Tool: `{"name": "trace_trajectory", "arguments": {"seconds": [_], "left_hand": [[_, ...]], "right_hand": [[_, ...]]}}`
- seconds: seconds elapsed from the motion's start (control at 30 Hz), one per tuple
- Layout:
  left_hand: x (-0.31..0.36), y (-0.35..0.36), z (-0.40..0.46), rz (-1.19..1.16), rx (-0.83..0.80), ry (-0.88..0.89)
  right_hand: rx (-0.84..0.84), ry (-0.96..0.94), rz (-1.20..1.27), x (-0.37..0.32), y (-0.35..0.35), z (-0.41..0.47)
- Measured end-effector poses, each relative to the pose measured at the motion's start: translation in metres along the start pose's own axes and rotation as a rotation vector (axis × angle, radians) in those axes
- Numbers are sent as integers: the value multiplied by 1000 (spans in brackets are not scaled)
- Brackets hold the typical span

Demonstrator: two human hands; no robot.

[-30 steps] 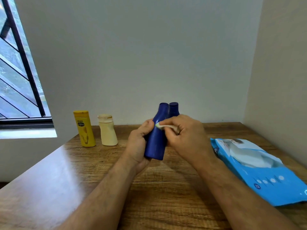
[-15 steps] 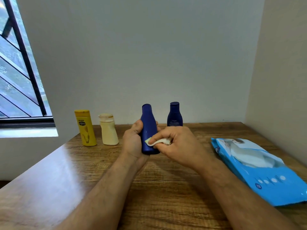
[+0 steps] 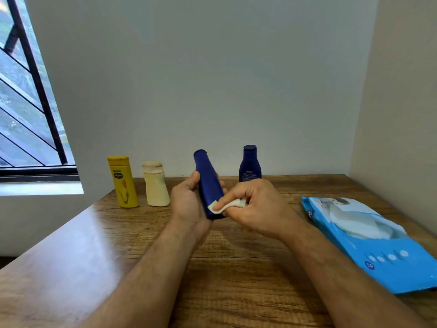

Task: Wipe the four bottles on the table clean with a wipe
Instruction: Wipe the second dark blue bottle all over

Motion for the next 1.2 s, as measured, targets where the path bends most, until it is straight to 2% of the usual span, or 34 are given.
{"name": "trace_trajectory", "arguments": {"seconds": [0.1,0.27,0.37,0.47,0.57,0.63,0.7,0.83,0.9,0.97,1.03,1.13,1.2], "left_hand": [[1,2,-5,57,-117,-33],[-7,8,-16,281,-317,-10],[-8,9,-18,336,-363,-24],[-5,8,-18,301,-360,15],[-2,8,-14,158,-265,37],[0,8,-12,137,-242,46],[0,9,-14,184,-273,43],[-3,9,-21,325,-408,-20],[-6,10,-22,365,-458,-46],[-7,10,-23,364,-469,-45],[-7,11,-22,319,-433,-15],[-3,9,-15,203,-279,67],[0,7,-9,122,-207,75]], "right_hand": [[128,-6,11,4,0,2],[548,-43,19,11,-13,7],[630,-44,27,11,-16,7],[537,-72,33,11,-14,7],[212,-83,3,8,-8,3],[110,-91,-57,6,-3,1],[215,-120,-105,6,-3,2],[552,-76,-81,8,-15,5],[639,-43,-71,10,-22,6],[651,-37,-50,10,-23,6],[571,-39,-5,9,-20,4],[238,-23,21,5,-10,2],[89,-37,-35,5,-4,2]]}}
Point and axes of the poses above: each hand's wrist, its own z-axis towards the middle knuckle, its own y-axis out of the palm, x = y × z, the point moved 1 cm from there along z, towards the middle knuckle, and after that the axes turned 15 degrees about y, right-handed, at the moved point
